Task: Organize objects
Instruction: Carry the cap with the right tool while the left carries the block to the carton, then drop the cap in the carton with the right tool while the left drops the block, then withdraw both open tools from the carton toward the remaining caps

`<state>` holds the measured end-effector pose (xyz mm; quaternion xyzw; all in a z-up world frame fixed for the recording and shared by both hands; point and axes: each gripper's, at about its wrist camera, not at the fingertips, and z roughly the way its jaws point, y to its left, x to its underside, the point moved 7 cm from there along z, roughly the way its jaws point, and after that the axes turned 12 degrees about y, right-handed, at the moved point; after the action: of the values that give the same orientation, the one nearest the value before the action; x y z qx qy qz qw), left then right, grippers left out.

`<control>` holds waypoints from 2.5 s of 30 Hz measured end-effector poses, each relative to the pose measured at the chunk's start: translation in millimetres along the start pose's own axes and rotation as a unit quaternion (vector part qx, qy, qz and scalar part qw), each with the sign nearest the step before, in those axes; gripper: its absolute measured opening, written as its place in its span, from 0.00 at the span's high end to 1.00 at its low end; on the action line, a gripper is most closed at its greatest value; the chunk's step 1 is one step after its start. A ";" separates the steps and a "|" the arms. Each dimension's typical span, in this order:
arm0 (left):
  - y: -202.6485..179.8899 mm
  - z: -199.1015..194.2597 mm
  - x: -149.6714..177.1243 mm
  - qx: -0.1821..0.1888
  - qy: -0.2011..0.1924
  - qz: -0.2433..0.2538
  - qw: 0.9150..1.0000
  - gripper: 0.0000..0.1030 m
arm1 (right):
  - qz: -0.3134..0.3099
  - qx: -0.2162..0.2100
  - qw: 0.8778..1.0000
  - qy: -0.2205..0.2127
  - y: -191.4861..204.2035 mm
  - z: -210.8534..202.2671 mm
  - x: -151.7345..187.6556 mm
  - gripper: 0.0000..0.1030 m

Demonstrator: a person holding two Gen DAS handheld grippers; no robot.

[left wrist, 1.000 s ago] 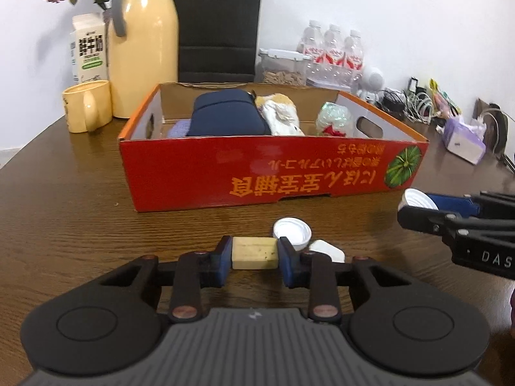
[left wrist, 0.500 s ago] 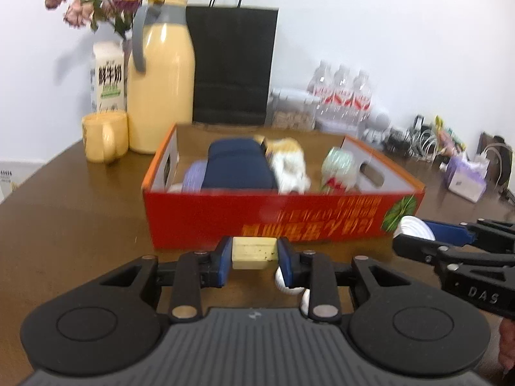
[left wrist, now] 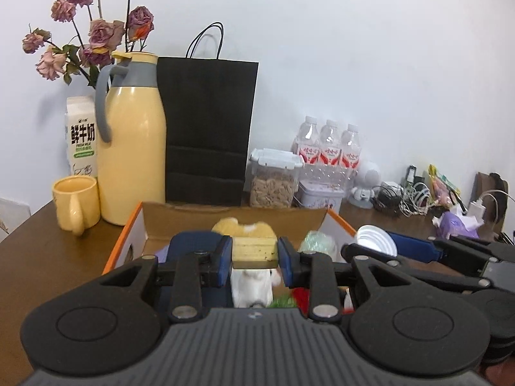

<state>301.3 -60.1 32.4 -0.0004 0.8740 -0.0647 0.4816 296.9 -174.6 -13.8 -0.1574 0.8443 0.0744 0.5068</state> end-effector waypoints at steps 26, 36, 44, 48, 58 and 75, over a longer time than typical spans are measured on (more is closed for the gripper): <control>-5.2 48.7 4.6 -0.050 -0.019 0.029 0.998 0.00 | 0.043 0.014 0.997 0.066 -27.3 69.6 31.8 0.26; 4.4 39.0 2.3 -0.062 -0.032 0.011 0.997 0.00 | 0.043 0.023 0.998 0.051 -25.8 58.9 27.5 0.00; 2.1 28.4 5.2 -0.058 -0.041 0.013 0.997 0.00 | 0.039 0.023 0.998 0.045 -23.4 50.1 27.9 0.00; 3.5 20.5 7.1 -0.054 -0.046 0.012 0.997 0.00 | 0.038 0.024 0.998 0.037 -22.7 42.4 27.0 0.00; 17.9 -3.1 21.1 -0.052 -0.044 0.009 0.998 0.00 | 0.020 0.020 0.999 0.028 -16.6 16.7 33.5 0.00; 64.3 -28.2 84.1 -0.094 0.034 0.014 0.995 0.00 | -0.003 -0.012 0.998 0.062 7.5 -12.6 74.1 0.00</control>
<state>236.5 1.5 -30.8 -0.0311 0.8918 0.0249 0.4507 251.5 -185.3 -73.2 -0.1699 0.8728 0.0731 0.4517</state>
